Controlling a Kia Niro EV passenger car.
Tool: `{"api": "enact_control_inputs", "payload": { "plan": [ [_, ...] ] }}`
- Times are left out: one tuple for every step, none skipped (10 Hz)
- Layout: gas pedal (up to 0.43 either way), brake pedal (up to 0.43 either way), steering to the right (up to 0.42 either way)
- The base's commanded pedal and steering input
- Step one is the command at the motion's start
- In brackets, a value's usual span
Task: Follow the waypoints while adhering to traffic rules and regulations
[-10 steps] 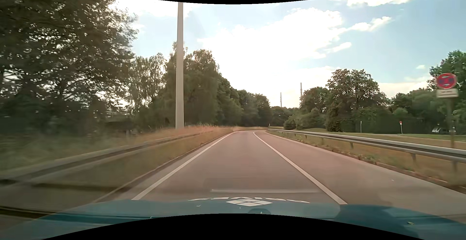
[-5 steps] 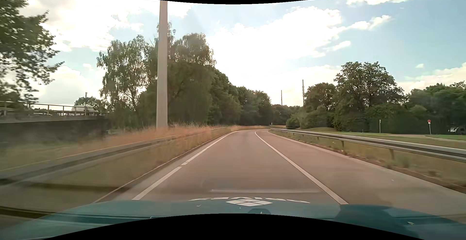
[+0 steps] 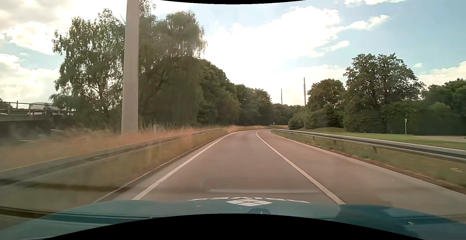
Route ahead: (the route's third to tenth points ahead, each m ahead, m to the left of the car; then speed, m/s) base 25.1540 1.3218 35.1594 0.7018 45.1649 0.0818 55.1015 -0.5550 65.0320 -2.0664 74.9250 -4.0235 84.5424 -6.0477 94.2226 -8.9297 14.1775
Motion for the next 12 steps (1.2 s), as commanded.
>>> {"api": "enact_control_inputs", "payload": {
  "plan": [
    [0.209,0.0,-0.001],
    [0.209,0.0,0.0],
    [0.209,0.0,0.0],
    [0.209,0.0,0.0],
    [0.209,0.0,0.0],
    [0.209,0.0,0.0],
    [0.209,0.0,0.0],
    [0.209,0.0,0.001],
    [0.209,0.0,0.002],
    [0.209,0.0,0.002],
    [0.209,0.0,0.002],
    [0.209,0.0,0.002]
  ]
}}
